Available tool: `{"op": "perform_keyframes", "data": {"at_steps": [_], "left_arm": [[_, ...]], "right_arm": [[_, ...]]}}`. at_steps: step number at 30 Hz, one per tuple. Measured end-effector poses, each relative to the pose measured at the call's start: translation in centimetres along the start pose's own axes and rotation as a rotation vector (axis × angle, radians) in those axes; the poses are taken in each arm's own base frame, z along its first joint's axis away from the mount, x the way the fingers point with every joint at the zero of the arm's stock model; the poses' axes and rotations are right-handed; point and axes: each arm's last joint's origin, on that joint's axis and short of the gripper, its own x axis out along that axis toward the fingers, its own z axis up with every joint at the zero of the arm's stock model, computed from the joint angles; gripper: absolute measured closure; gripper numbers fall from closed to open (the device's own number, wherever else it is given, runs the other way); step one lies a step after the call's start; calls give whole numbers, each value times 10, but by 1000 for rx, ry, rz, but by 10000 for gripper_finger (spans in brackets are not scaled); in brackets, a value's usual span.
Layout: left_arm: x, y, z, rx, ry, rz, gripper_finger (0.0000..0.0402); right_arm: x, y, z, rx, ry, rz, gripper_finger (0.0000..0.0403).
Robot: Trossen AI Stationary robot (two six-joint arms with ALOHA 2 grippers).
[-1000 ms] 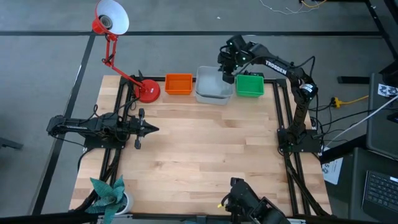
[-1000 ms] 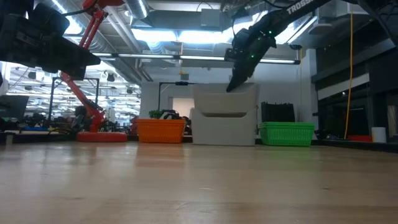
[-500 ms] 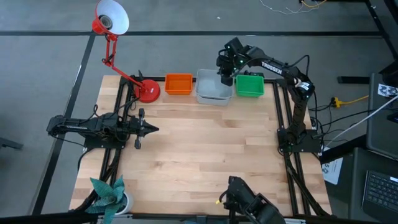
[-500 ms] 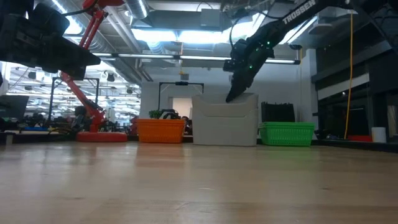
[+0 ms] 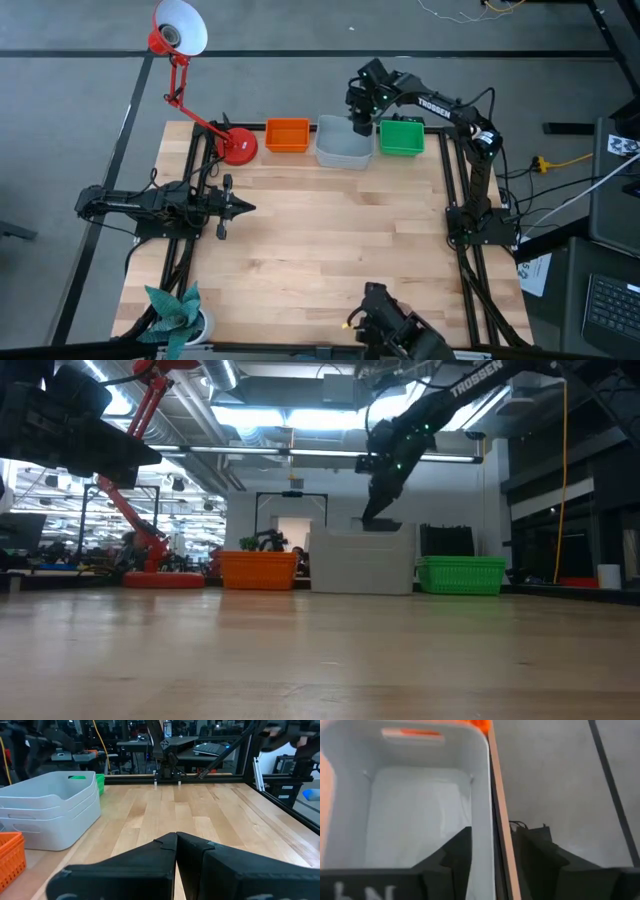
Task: Stack baskets by color
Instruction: Stack the bottom gray bin on the top stacked gray bin
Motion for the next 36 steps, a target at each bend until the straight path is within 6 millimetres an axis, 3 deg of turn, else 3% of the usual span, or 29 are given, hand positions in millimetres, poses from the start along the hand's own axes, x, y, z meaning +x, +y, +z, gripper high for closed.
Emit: {"op": "perform_keyframes", "data": {"at_steps": [5,10,13,18,22,29,36], "left_arm": [[0,0,0,0,0,0,401],[0,0,0,0,0,0,401],[0,0,0,0,0,0,401],[0,0,0,0,0,0,401],[0,0,0,0,0,0,401],[0,0,0,0,0,0,401],[0,0,0,0,0,0,401]], "right_arm": [[-19,7,22,94,-25,47,241],[-27,40,32,284,-71,480,240],[-9,69,30,235,-27,590,240],[34,117,13,118,190,387,242],[48,139,9,38,205,377,251],[64,136,0,-8,191,171,264],[65,118,-11,38,192,139,271]]}}
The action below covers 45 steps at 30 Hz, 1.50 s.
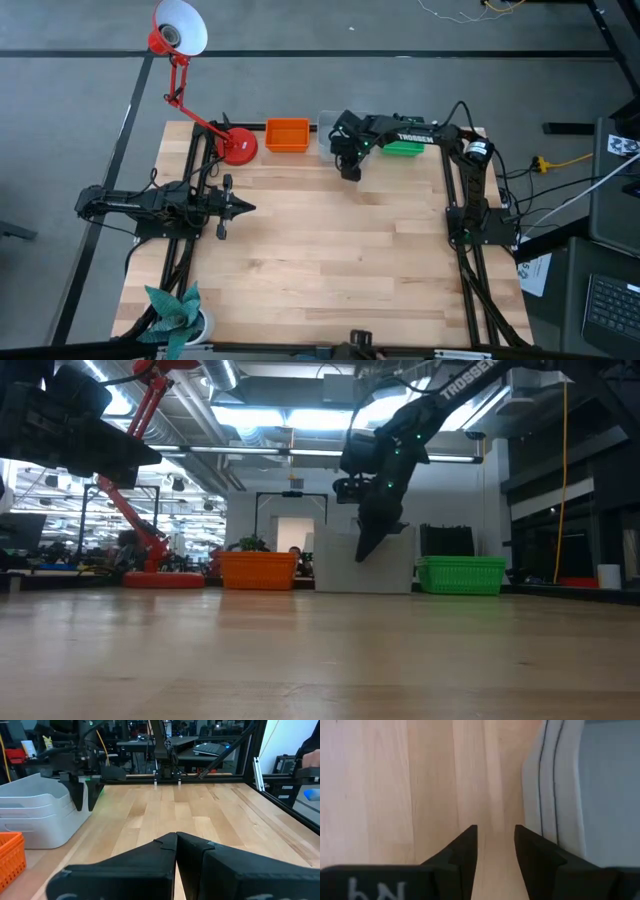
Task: Stack baskets by color
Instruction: Stack the bottom gray bin on the top stacked gray bin, then return to Home Position
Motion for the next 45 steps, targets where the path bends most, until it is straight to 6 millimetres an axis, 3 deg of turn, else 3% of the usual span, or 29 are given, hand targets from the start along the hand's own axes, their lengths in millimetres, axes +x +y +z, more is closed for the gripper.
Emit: {"op": "perform_keyframes", "data": {"at_steps": [6,10,13,19,25,30,33,37,40,45], "left_arm": [[0,0,0,0,0,0,401],[0,0,0,0,0,0,401],[0,0,0,0,-1,0,401],[0,0,0,0,0,0,401],[0,0,0,0,0,0,401],[0,0,0,0,0,0,401],[0,0,0,0,0,0,401],[0,0,0,0,0,-1,401],[0,0,0,0,0,0,401],[0,0,0,0,0,0,401]], "right_arm": [[0,1,1,10,-35,79,272],[-2,13,4,70,-35,202,272],[-16,28,16,132,-15,342,272],[-57,69,37,141,42,367,272],[-86,131,31,52,61,191,272],[-106,180,3,-21,-2,116,272],[-123,193,-28,-4,-91,145,272],[-134,193,-79,123,-258,185,272],[-138,191,-113,178,-488,218,272],[-122,186,-164,184,-817,155,272]]}}
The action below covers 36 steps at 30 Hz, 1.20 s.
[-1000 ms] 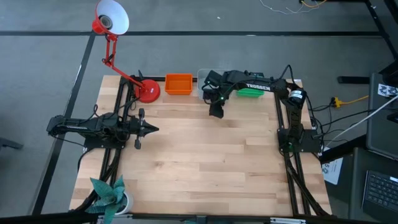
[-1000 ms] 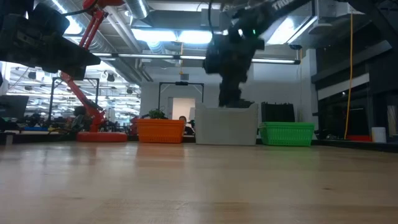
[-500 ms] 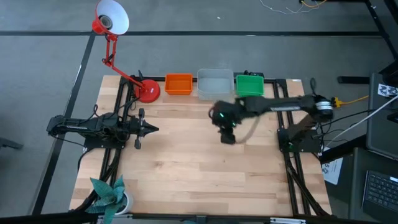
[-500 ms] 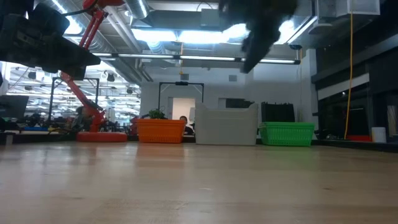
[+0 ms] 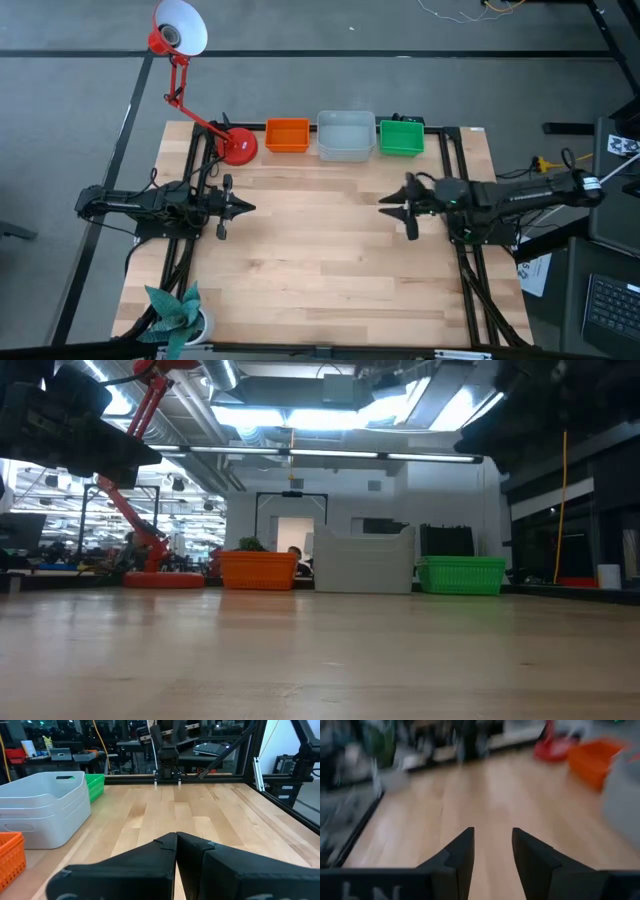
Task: Stack baskets by color
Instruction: Return to Home Position
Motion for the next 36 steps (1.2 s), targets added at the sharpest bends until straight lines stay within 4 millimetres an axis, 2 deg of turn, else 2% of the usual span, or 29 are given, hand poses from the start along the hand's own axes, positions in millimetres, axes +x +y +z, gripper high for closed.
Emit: {"op": "perform_keyframes", "data": {"at_steps": [4,7,9,14,20,26,36], "left_arm": [[0,0,0,0,0,0,401],[0,0,0,0,0,0,401],[0,0,0,0,0,0,401],[0,0,0,0,0,0,401],[0,0,0,0,0,0,401],[0,0,0,0,0,0,401],[0,0,0,0,0,0,401]], "right_arm": [[-14,-12,-33,37,-195,-91,272],[-20,-18,-52,63,-234,-120,272],[-23,-18,-59,49,-229,-75,272],[-30,-17,-65,-104,-266,34,272],[-36,-20,-75,-308,-279,26,272],[-42,-22,-79,-320,-256,23,272],[-51,-21,-72,-307,-367,39,272]]}}
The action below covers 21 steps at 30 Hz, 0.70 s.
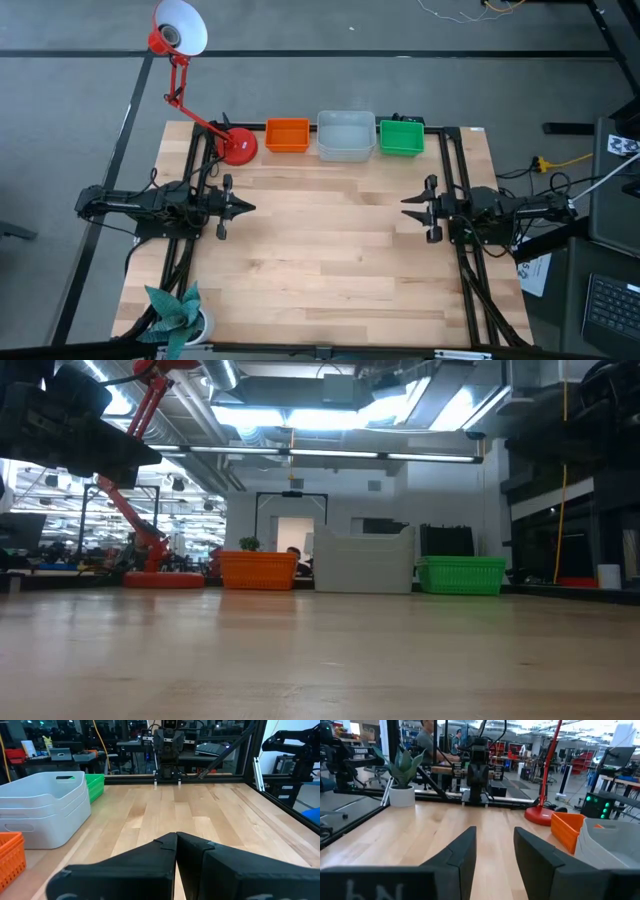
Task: Stack baskets by color
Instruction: Return to Home Position
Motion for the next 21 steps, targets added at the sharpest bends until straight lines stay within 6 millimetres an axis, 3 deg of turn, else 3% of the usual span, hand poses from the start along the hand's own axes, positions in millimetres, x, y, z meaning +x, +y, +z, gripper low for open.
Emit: {"op": "perform_keyframes", "data": {"at_steps": [21], "left_arm": [[0,0,0,0,0,0,401]], "right_arm": [[0,0,-1,2,8,1,272]]}}
